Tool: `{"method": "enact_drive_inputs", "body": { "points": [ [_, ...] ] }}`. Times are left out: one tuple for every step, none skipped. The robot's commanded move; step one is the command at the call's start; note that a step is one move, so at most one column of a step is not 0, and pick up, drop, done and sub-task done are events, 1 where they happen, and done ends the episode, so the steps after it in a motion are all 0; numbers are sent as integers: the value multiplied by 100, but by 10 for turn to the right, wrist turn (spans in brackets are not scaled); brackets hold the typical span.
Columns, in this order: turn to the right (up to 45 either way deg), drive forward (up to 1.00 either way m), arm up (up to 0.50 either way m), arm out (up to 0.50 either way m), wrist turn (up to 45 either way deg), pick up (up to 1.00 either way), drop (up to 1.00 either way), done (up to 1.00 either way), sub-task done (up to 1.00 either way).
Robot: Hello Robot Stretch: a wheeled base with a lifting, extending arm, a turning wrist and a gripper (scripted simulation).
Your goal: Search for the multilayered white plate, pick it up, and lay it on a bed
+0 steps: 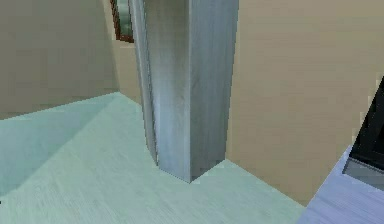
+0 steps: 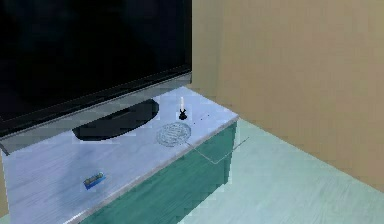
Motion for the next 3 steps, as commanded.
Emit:
{"method": "enact_drive_inputs", "body": {
  "points": [
    [0,0,50,0,0,0,0,0,0],
    [0,0,30,0,0,0,0,0,0],
    [0,0,0,48,0,0,0,0,0]
  ]
}}
